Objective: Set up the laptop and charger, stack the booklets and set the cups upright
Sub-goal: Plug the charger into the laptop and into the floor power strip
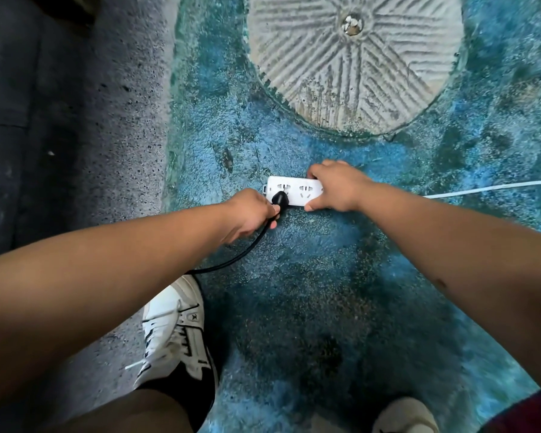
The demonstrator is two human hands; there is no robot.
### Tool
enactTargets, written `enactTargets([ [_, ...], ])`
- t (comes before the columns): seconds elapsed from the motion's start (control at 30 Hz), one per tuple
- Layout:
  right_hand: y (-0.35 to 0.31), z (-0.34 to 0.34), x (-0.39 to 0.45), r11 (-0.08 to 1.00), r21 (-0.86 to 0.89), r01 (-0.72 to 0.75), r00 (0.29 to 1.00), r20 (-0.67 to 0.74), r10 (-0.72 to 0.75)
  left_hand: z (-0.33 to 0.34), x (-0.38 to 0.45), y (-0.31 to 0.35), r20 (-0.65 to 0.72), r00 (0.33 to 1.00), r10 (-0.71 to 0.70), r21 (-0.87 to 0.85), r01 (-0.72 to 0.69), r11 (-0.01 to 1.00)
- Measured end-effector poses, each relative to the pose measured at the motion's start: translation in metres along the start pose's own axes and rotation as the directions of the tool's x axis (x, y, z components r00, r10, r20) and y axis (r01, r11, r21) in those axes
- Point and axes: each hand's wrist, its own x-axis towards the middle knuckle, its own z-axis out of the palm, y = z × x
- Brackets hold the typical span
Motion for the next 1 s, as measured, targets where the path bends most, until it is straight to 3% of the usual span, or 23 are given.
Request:
enactTargets([
  [0.43, -0.008, 0.011, -0.011, 0.998, -0.028, 0.052, 0.998, -0.043, -0.054, 0.022, -0.001, -0.026, -0.12, 0.986, 0.116, 0.067, -0.109, 0.992],
  [0.7, -0.004, 0.009, -0.021, 0.997, -0.011, 0.081, 0.997, 0.014, -0.08, 0.027, -0.002, -0.027, -0.106, 0.992, 0.066, -0.135, -0.08, 0.988],
  [0.9, 0.0, -0.003, -0.026, 0.996, 0.034, 0.087, 0.996, -0.039, -0.085, 0.028, -0.002, -0.021, -0.1, 0.991, 0.084, -0.31, -0.111, 0.944],
  [1.0, 0.001, -0.005, -0.029, 0.995, 0.066, 0.075, 0.995, -0.068, -0.07, 0.027, -0.001, -0.013, -0.103, 0.99, 0.092, -0.307, -0.12, 0.944],
])
